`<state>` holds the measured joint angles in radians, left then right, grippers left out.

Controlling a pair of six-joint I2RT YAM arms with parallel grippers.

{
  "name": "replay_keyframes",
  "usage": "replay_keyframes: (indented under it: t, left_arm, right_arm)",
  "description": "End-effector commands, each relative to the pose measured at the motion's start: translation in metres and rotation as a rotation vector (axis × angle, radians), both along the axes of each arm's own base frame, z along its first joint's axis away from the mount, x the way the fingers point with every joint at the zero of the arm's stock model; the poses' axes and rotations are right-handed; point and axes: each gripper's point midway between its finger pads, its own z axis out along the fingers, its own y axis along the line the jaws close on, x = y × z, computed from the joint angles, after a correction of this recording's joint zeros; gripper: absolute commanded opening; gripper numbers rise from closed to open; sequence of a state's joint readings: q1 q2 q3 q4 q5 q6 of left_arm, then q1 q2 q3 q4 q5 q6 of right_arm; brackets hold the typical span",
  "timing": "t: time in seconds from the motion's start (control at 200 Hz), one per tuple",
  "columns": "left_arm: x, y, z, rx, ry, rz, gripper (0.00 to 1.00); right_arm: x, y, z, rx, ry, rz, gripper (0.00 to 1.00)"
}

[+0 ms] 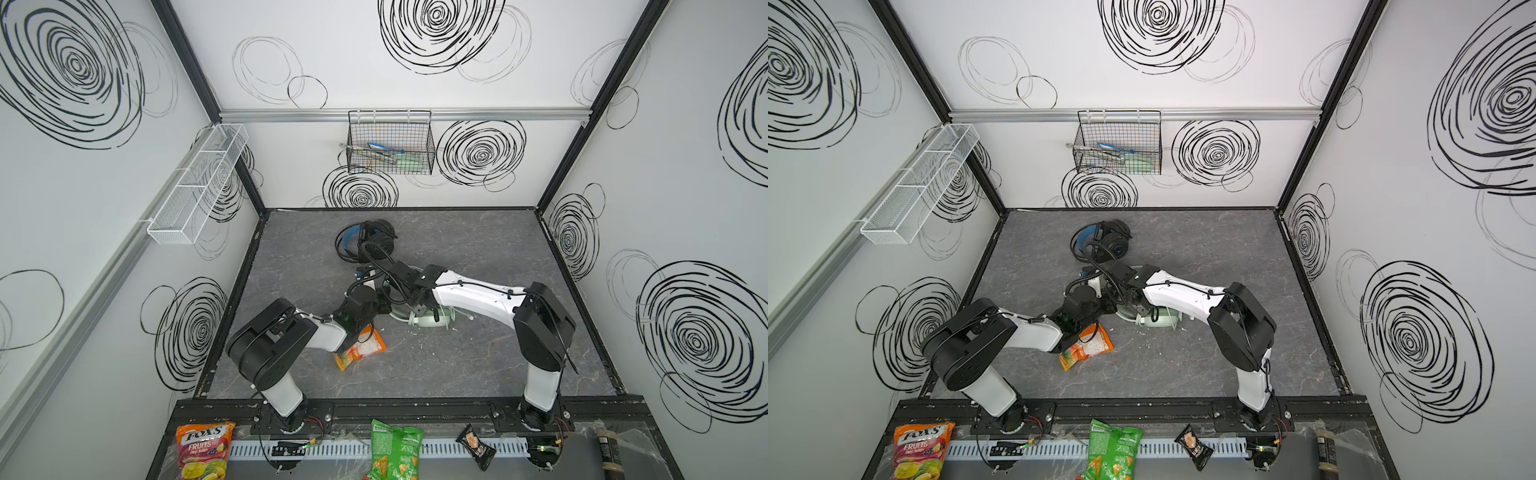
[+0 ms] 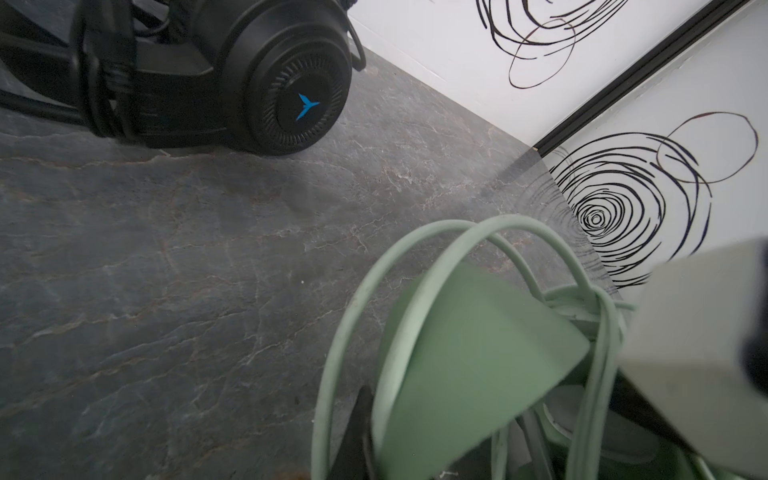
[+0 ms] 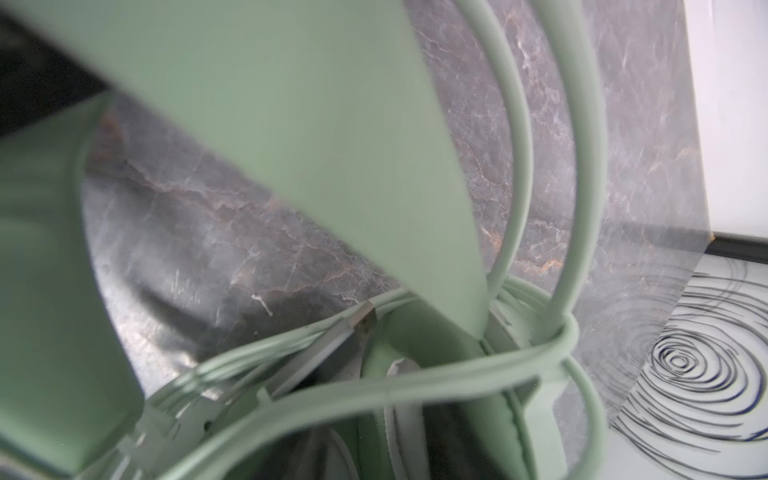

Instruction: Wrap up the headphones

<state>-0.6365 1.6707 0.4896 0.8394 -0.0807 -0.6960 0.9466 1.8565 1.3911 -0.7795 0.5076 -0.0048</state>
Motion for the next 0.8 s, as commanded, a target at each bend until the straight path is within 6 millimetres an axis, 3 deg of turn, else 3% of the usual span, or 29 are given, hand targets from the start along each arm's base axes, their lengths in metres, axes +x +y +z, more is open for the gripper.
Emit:
replay_keyframes:
  t: [0.0, 0.09, 0.315, 0.495, 0.595, 0.685, 0.795]
  left_arm:
    - [-0.013, -0.014, -0.015, 0.002, 0.061, -0.105, 0.0]
    - [-0.01, -0.013, -0.016, -0.007, 0.074, -0.094, 0.0]
    - [-0.007, -0.003, -0.015, -0.055, 0.107, -0.045, 0.0]
    - [-0.003, -0.006, 0.003, -0.089, 0.1, -0.016, 0.0]
    - [0.005, -0.017, 0.024, -0.108, 0.082, 0.005, 0.0]
    - [0.017, -0.03, 0.046, -0.124, 0.062, 0.035, 0.0]
    - [0.037, -0.047, 0.066, -0.125, 0.057, 0.09, 0.0]
  right_arm:
    - [0.007, -0.003, 0.039, 0.043, -0.136, -0.037, 0.52]
    - [-0.001, -0.001, 0.047, 0.064, -0.139, -0.033, 0.6]
    - [-0.01, 0.006, 0.073, 0.119, -0.188, -0.012, 0.61]
    - [-0.018, 0.008, 0.128, 0.332, -0.257, 0.001, 0.69]
    - [-0.012, -0.014, 0.172, 0.494, -0.322, -0.034, 0.77]
    - [-0.004, -0.041, 0.212, 0.652, -0.444, -0.05, 0.99]
    - [0.004, -0.081, 0.24, 0.822, -0.572, -0.092, 0.97]
